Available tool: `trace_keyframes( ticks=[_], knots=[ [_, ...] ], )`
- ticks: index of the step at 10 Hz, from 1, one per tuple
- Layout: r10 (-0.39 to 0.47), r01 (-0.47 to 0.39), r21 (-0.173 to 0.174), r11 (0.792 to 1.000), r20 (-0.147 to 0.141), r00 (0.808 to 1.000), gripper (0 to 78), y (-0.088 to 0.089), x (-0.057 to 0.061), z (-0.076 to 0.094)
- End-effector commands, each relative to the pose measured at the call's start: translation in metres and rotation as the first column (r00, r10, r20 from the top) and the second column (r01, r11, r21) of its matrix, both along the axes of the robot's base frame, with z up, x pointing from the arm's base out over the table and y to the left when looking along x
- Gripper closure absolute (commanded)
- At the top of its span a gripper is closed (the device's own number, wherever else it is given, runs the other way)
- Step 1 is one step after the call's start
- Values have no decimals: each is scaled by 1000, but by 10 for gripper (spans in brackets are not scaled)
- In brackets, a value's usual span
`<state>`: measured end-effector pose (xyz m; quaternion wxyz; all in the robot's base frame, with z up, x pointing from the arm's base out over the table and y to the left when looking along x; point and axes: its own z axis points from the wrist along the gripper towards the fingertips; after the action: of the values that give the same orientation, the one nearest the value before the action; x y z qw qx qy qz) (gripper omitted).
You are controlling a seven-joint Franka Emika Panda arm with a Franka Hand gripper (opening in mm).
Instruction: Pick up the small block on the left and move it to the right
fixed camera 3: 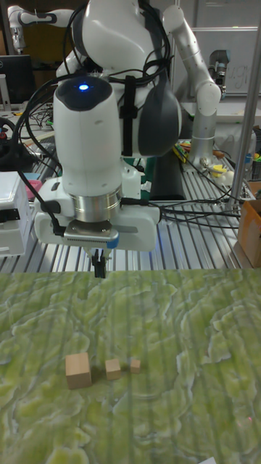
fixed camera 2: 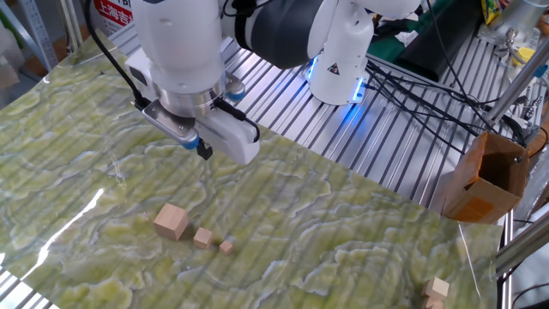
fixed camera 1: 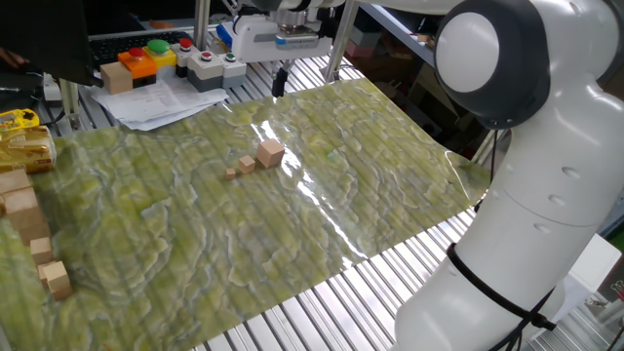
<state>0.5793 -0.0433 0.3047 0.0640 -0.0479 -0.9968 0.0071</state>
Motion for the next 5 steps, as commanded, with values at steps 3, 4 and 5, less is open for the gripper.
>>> trace_keyframes(
  ticks=[3, 4, 5],
  knots=[
    [-55, 55, -20, 998, 8, 998, 776, 0, 1, 2],
    [-57, 57, -21, 998, 9, 998, 776, 0, 1, 2],
    [-40, 40, -22, 999, 15, 999, 776, -1, 1, 1]
  ],
)
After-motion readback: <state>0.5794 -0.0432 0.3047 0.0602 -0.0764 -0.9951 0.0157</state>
